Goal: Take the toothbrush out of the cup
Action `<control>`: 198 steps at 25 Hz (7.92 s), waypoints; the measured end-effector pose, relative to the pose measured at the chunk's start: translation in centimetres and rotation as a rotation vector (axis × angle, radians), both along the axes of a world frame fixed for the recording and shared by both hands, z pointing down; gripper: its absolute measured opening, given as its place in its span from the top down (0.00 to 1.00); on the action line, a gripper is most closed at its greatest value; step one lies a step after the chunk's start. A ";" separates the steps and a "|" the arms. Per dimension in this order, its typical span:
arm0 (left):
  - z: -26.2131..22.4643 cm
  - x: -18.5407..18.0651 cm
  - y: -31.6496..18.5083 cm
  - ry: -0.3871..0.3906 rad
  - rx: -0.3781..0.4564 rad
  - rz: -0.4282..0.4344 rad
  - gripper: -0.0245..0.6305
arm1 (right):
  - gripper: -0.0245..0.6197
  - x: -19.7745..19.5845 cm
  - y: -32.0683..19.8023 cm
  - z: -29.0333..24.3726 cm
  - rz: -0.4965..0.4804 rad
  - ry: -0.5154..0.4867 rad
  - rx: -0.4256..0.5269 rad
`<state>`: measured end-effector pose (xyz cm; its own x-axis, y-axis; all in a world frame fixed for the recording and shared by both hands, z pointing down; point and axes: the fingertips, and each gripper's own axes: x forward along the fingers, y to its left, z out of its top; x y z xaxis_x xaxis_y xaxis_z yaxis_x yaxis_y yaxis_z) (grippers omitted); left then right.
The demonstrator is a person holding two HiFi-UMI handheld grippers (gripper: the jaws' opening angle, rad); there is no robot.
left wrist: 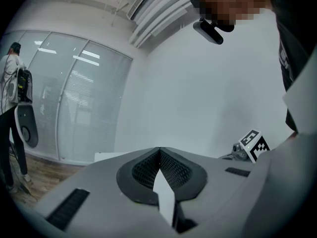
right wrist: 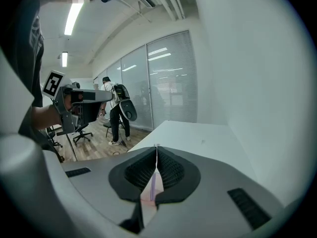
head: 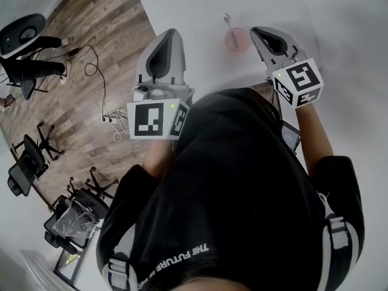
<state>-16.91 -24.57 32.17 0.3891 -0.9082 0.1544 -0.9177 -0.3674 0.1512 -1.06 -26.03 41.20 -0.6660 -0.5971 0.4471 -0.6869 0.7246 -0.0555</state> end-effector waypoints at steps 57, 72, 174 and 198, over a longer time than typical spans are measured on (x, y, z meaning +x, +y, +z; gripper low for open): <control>0.6 -2.3 -1.4 0.038 -0.002 0.009 0.93 | 0.83 -3.7 -1.2 8.8 -0.044 0.150 -0.124; 0.0 -2.8 -1.4 0.046 0.000 -0.006 0.93 | 0.81 -4.3 -1.7 9.2 -0.054 0.188 -0.122; -1.3 -0.6 0.7 0.035 0.047 0.037 0.93 | 0.89 -2.6 -2.8 -0.3 -0.002 0.082 0.068; -1.8 -0.8 0.2 0.039 0.054 0.036 0.93 | 0.89 -0.5 -2.3 -11.6 0.014 -0.056 0.215</control>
